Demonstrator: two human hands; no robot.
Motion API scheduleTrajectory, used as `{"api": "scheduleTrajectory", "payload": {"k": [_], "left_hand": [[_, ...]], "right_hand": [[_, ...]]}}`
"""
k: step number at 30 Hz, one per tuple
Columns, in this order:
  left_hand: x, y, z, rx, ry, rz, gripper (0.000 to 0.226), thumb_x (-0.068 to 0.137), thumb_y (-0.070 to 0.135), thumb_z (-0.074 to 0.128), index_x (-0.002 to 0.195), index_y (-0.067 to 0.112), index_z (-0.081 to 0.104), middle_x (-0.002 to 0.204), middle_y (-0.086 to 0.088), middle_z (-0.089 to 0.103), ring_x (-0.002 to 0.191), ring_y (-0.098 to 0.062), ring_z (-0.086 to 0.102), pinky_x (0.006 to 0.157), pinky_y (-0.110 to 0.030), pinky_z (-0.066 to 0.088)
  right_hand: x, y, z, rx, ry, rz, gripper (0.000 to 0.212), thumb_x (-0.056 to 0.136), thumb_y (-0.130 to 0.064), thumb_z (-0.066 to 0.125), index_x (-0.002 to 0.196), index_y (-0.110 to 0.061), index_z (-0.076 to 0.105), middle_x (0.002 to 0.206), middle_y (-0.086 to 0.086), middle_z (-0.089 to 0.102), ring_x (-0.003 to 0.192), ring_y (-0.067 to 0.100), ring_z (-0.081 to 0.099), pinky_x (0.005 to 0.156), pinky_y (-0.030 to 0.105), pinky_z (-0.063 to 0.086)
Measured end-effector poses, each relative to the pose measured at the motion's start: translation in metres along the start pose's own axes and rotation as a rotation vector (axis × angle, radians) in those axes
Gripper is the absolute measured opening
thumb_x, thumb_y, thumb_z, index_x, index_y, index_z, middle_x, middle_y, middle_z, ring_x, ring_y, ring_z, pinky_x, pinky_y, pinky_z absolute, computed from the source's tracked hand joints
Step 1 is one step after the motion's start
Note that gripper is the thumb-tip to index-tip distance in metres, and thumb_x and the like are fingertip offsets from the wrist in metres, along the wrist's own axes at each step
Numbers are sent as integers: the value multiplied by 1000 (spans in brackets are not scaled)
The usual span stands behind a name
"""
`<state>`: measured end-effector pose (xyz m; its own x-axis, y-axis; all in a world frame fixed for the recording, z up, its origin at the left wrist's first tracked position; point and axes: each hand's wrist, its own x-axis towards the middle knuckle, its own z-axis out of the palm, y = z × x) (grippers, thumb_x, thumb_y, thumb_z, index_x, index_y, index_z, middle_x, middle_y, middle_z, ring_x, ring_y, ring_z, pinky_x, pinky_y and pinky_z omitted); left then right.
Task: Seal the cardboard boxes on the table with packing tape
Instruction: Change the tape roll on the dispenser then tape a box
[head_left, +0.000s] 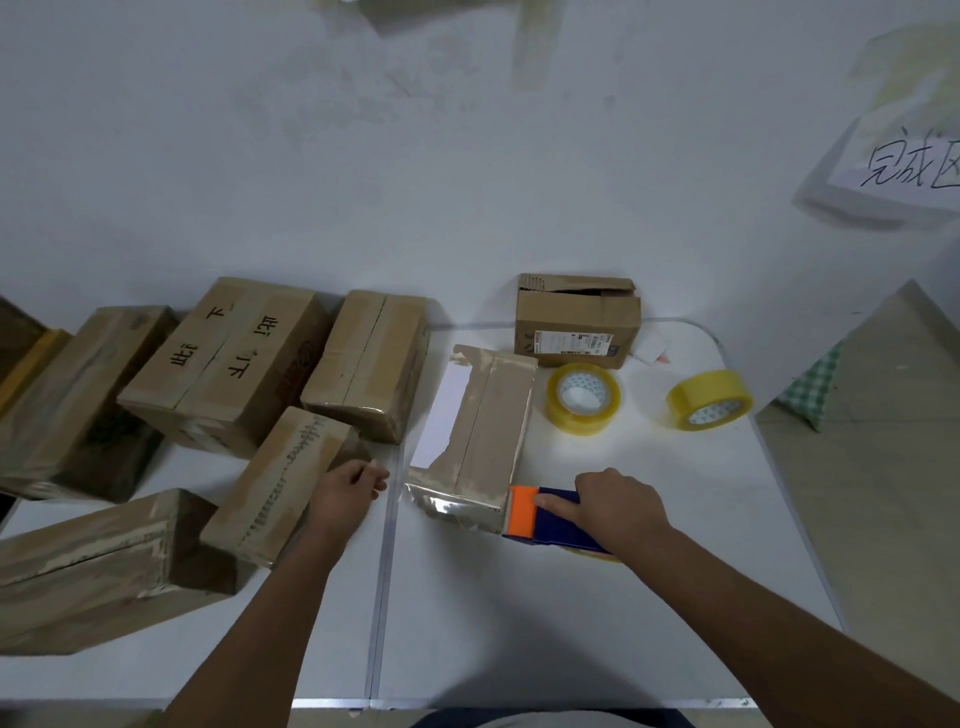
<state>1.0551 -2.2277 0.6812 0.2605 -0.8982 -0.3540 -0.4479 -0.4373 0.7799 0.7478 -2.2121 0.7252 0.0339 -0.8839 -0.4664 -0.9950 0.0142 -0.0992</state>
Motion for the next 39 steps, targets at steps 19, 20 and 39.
{"api": "scheduleTrajectory", "payload": {"k": [19, 20, 39], "left_hand": [[-11, -8, 20, 794, -195, 998, 81, 61, -21, 70, 135, 12, 60, 146, -3, 53, 138, -18, 44, 110, -49, 40], [-9, -7, 18, 815, -196, 1002, 81, 61, -19, 71, 134, 13, 61, 145, -2, 54, 137, -17, 45, 109, -49, 40], [6, 45, 87, 1074, -413, 905, 58, 99, 57, -5, 155, 43, -9, 160, 17, -27, 146, -8, -31, 121, -47, -13]], "right_hand": [[-2, 1, 6, -7, 46, 5, 67, 85, -79, 30, 83, -16, 55, 83, 1, 58, 72, 16, 56, 63, 25, 40], [-2, 1, 7, 1, 42, 8, 66, 86, -79, 31, 82, -17, 54, 83, 1, 58, 72, 16, 56, 63, 25, 40], [-7, 23, 9, 100, 48, 5, 68, 81, -82, 36, 82, -17, 54, 72, -3, 53, 64, 13, 53, 59, 25, 40]]}}
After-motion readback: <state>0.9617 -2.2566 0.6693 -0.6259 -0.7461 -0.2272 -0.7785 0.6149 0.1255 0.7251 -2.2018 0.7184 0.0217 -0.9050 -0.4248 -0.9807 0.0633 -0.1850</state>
